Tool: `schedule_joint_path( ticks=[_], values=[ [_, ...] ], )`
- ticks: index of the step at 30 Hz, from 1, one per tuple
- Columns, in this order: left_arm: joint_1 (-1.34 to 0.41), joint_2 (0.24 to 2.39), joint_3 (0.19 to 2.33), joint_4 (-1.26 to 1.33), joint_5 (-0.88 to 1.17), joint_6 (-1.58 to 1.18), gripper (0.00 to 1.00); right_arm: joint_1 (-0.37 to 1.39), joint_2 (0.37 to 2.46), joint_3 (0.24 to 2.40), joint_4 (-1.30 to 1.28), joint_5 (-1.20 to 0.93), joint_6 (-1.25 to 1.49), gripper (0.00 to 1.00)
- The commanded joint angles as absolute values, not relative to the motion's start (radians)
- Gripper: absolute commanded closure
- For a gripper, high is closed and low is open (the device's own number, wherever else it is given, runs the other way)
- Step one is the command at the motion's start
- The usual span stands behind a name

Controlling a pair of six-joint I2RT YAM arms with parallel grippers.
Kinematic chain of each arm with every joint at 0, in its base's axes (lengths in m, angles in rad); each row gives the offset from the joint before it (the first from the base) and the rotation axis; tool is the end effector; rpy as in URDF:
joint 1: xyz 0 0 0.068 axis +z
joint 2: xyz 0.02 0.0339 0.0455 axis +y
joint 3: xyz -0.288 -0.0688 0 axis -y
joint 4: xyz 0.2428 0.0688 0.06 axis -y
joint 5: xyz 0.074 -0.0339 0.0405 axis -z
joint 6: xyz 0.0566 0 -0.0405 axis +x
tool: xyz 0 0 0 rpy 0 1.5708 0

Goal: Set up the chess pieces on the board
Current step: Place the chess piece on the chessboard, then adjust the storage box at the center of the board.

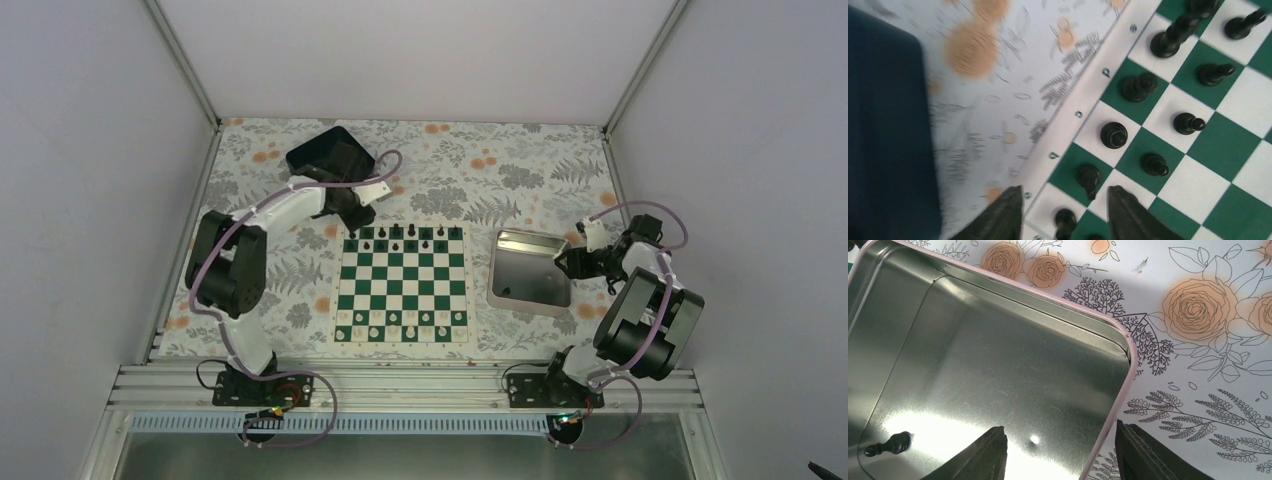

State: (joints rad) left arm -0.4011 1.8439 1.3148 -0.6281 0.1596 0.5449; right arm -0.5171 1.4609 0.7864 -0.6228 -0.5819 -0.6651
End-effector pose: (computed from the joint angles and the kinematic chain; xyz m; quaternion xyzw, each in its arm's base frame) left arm 0.3553 -0.1605 0.2011 0.4590 0.8610 -0.0631 0.2097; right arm 0.2312 -0.0957 0.1782 -0.1092 0.9435 0.1632 0.2668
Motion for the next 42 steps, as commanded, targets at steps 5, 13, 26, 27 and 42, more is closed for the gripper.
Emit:
schedule_joint_path(
  ticks=[5,13,26,27,42],
  values=[
    [-0.396,1.615,1.467,-0.75,0.149,0.559,0.18,-0.507,1.448,0.793,-0.648,-0.583,-0.703,0.41],
    [-0.396,1.498,1.432,-0.724,0.217,0.525,0.0,-0.478,1.351,0.86,-0.852,-0.543,-0.873,0.35],
    [-0.468,1.555,1.447,-0.701,0.223,0.517,0.0,-0.325,1.304,1.013,-0.975,-0.251,-0.982,0.42],
    [-0.469,1.557,1.45,-0.701,0.221,0.516,0.0,-0.292,1.321,1.027,-0.983,-0.237,-0.974,0.51],
    [-0.577,1.723,1.615,-0.776,0.095,0.541,0.0,-0.09,1.586,1.168,-0.918,-0.058,-0.832,0.96]
  ],
)
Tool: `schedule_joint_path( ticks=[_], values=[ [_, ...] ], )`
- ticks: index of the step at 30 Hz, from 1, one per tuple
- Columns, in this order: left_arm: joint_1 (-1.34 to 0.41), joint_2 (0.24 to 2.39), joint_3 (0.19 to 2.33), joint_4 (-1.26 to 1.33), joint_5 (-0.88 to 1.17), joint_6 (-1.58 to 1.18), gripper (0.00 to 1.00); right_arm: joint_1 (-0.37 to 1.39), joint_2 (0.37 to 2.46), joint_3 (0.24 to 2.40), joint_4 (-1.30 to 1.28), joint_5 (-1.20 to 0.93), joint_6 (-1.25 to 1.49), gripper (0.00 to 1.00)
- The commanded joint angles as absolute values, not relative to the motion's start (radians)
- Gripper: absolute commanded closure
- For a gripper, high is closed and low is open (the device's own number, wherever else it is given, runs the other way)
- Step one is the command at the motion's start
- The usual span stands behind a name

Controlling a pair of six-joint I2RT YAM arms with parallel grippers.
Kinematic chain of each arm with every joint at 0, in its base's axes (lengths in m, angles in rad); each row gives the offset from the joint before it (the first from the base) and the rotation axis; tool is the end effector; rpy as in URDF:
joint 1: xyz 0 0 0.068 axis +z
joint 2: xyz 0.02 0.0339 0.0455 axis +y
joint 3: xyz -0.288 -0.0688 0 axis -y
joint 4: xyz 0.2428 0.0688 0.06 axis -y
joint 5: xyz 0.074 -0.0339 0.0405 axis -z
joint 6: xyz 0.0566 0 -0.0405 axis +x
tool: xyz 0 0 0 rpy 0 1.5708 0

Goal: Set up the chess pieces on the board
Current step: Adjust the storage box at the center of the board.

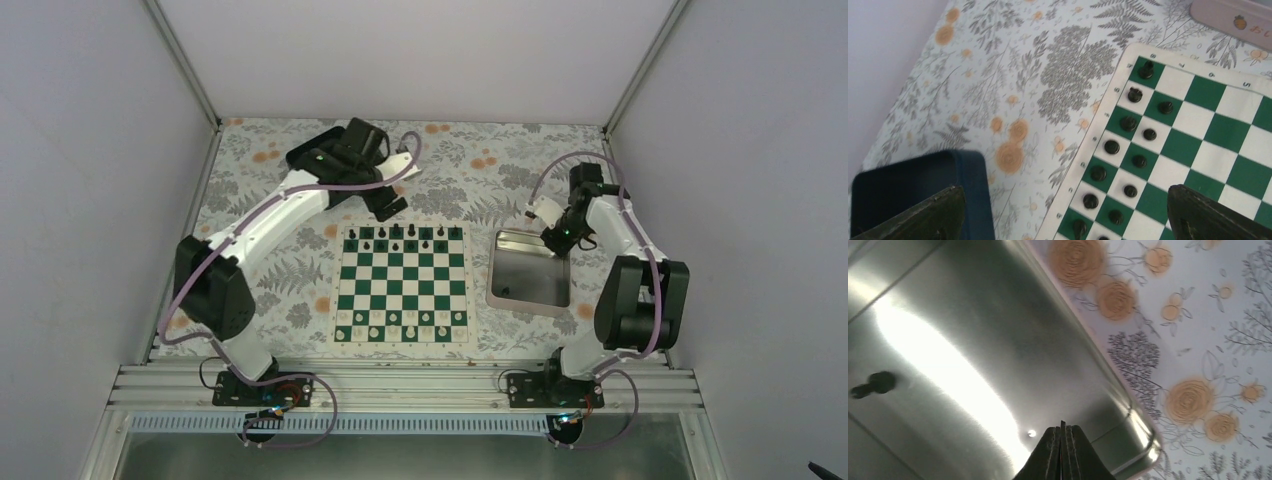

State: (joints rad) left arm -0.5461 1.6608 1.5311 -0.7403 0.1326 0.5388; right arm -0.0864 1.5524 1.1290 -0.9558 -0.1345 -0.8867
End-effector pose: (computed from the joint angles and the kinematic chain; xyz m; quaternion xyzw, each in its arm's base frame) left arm 0.3194 -0.2029 0.3290 0.5033 0.7909 -0.0635 0.3423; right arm 0.2851 -0.0171 0.2287 -0.3928 0.9122 0.0145 0.1156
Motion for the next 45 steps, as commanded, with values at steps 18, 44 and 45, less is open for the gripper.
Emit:
schedule_joint_path(
  ticks=[18,44,45],
  values=[
    [-0.664,1.867,1.725,-0.778,0.057,0.502,0.02,-0.35,1.64,1.134,-0.762,0.063,-0.829,0.96],
    [-0.692,1.895,1.765,-0.764,0.053,0.509,0.0,-0.195,1.599,1.092,-0.851,-0.129,-0.829,0.96],
    [-0.692,1.897,1.765,-0.764,0.052,0.509,0.0,-0.195,1.614,1.097,-0.841,-0.122,-0.821,0.96]
  ],
)
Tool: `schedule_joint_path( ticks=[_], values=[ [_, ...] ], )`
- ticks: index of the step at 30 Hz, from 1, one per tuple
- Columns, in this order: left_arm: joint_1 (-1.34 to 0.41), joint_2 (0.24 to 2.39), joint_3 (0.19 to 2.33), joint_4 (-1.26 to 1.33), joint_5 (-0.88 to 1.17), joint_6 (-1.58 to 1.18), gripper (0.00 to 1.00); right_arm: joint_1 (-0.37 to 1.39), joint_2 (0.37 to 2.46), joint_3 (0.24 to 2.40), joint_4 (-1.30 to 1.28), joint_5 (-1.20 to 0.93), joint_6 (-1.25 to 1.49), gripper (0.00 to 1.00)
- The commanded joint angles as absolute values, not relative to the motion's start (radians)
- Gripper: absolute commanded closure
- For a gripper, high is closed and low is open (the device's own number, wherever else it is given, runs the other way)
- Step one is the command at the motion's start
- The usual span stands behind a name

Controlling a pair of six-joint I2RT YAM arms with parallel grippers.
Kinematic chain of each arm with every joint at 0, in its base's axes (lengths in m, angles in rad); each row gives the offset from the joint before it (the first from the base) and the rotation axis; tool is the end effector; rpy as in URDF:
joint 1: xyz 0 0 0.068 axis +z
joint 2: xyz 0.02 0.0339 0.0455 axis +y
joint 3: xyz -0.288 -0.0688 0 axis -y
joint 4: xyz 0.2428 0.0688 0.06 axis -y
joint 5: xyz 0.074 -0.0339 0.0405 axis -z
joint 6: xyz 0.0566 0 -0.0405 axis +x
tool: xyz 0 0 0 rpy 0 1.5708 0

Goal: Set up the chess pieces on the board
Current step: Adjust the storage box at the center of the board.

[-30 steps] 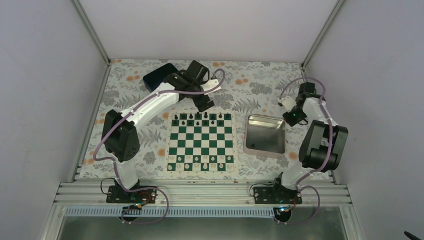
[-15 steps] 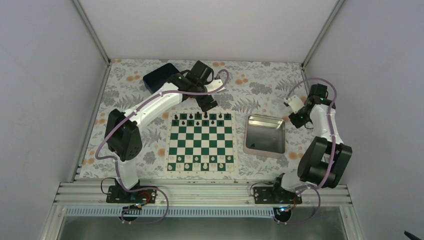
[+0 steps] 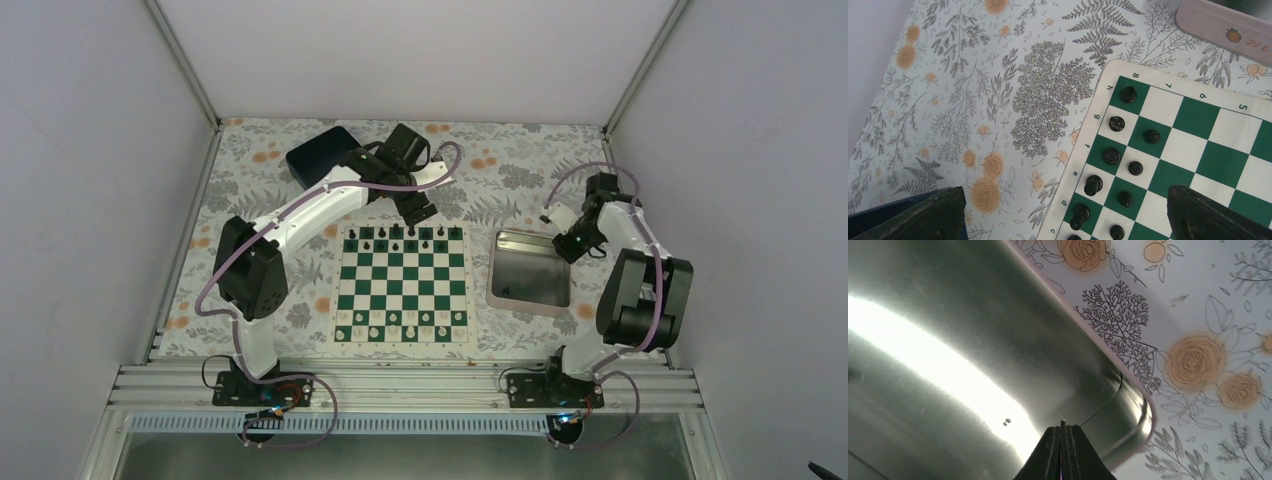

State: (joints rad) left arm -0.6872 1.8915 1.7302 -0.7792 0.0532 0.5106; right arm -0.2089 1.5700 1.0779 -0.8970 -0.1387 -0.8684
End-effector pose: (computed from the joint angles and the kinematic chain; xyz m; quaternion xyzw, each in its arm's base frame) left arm 0.3359 -0.2795 0.3016 0.5426 0.7804 -0.0525 0.3064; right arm 0.2810 -0.0516 0.2117 -0.3276 0.9379 0.0128 0.1131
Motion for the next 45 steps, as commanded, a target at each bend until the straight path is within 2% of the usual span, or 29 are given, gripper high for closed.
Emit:
schedule_joint_path(
  ticks=[1,9,17,28,33,37,45],
  values=[
    [-0.692,1.899,1.764,-0.765,0.053,0.508,0.0,-0.196,1.627,1.103,-0.832,-0.116,-0.815,0.96],
    [-0.692,1.893,1.748,-0.761,0.046,0.506,0.0,-0.245,1.707,1.166,-0.771,-0.054,-0.772,0.96],
    [-0.691,1.896,1.733,-0.748,0.05,0.502,0.0,-0.396,1.716,1.161,-0.76,-0.013,-0.787,0.96],
    [-0.691,1.902,1.729,-0.746,0.059,0.5,0.0,-0.573,1.415,0.947,-0.936,0.046,-0.952,0.96],
    [-0.692,1.907,1.722,-0.741,0.059,0.499,0.0,-0.605,1.244,0.973,-1.049,-0.04,-1.008,0.96],
    [-0.692,1.903,1.722,-0.743,0.064,0.499,0.0,-0.612,1.214,0.968,-1.135,-0.035,-1.027,0.96],
    [-0.692,1.873,1.682,-0.726,0.07,0.495,0.0,-0.637,1.24,0.811,-1.015,-0.028,-1.041,0.96]
  ],
)
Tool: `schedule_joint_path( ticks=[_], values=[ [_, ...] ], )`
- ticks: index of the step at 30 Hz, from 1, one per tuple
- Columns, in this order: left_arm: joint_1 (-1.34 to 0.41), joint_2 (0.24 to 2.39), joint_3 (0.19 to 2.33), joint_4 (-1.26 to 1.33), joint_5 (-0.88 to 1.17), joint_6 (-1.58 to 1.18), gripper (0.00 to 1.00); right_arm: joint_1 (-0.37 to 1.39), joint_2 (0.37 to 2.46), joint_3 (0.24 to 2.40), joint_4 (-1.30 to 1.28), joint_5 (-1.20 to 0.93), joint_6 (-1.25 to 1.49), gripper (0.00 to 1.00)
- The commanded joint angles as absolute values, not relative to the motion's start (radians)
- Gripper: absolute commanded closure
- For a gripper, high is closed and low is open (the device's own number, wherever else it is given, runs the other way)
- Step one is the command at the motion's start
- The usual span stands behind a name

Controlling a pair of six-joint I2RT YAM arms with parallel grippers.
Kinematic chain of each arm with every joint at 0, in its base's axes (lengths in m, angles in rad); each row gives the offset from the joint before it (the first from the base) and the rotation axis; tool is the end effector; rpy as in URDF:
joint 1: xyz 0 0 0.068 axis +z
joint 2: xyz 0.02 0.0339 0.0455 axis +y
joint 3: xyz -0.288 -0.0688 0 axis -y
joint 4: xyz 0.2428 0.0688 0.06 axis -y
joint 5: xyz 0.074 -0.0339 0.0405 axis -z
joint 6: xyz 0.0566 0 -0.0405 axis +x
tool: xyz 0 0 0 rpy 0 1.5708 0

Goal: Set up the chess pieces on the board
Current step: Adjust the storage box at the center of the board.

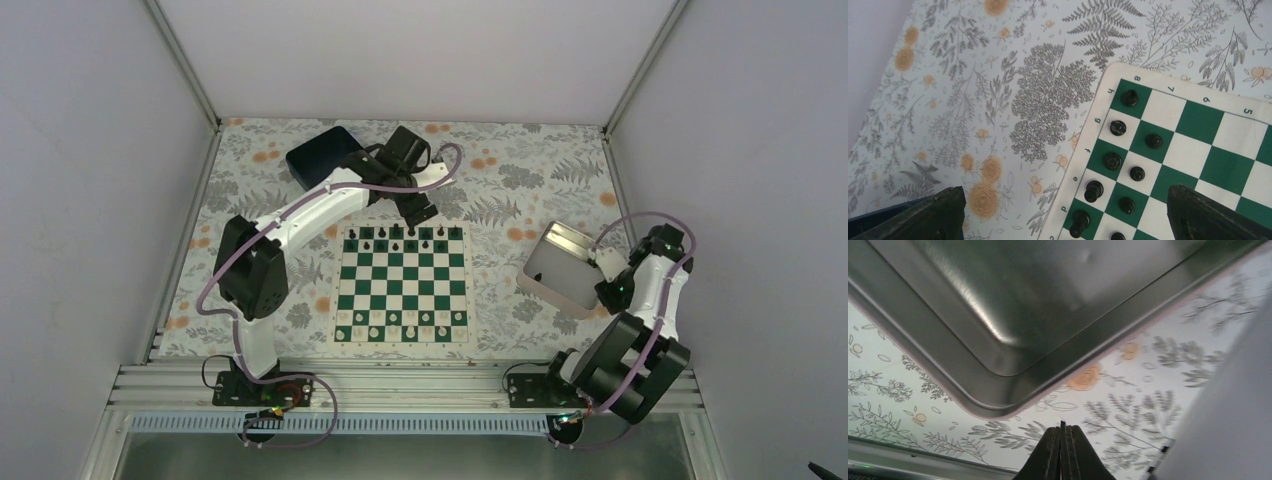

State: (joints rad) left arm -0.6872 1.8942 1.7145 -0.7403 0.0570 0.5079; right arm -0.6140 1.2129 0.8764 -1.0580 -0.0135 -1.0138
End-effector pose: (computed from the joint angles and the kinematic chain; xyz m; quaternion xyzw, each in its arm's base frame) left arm 0.3382 -0.2817 0.2984 0.5404 0.7779 -0.0555 0.3159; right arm 0.1566 -0.1094 0.2311 -0.1984 0.9761 -0.0594 0.0653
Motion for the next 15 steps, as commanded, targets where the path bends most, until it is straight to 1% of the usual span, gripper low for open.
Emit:
schedule_joint_path(
  ticks=[1,7,11,15],
  values=[
    [-0.692,1.866,1.676,-0.722,0.068,0.496,0.0,-0.643,1.255,0.791,-0.989,-0.034,-1.043,0.96],
    [-0.691,1.845,1.651,-0.707,0.063,0.499,0.0,-0.656,1.345,0.716,-0.902,-0.141,-1.074,0.96],
    [-0.692,1.849,1.649,-0.702,0.066,0.498,0.0,-0.65,1.377,0.707,-0.854,-0.192,-1.077,0.96],
    [-0.691,1.86,1.657,-0.702,0.066,0.497,0.0,-0.579,1.405,0.726,-0.842,-0.219,-1.025,0.96]
  ],
)
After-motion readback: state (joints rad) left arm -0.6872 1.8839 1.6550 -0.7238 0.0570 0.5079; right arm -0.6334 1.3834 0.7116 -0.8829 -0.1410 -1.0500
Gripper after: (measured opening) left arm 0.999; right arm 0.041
